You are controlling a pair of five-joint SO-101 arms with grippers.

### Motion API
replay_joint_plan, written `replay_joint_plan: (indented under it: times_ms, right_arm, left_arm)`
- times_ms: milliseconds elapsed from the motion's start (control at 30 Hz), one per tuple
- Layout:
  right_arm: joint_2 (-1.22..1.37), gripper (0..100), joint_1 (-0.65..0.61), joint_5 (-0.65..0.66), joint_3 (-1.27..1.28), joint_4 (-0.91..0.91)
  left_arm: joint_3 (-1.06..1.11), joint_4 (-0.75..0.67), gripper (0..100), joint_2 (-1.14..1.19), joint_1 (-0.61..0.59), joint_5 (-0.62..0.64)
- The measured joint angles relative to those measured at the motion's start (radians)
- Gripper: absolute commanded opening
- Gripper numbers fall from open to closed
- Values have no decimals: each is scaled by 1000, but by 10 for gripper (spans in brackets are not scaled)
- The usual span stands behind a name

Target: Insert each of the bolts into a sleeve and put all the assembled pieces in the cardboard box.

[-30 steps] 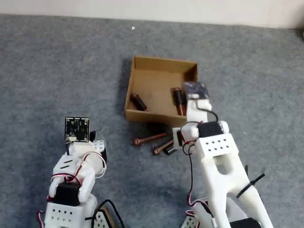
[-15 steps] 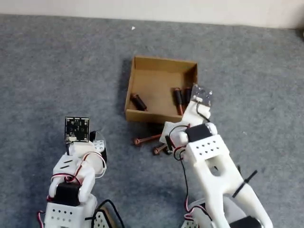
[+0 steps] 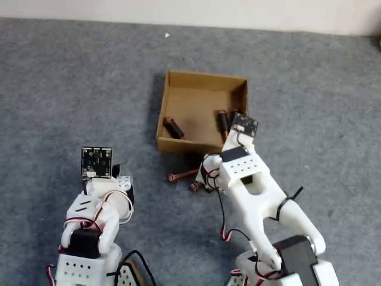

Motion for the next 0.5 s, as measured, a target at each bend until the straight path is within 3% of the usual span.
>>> replay_joint_plan:
  times_ms: [267,433,500]
  right_arm:
    - [114,185,0,0,-11,-17]
    - [115,9,6,0,-3,-18]
    - [104,15,9,8,2,-15]
  left_arm:
    - [0,0,6,0,0,0]
    - [0,0,6,0,0,0]
    - [0,0,6,0,0,0]
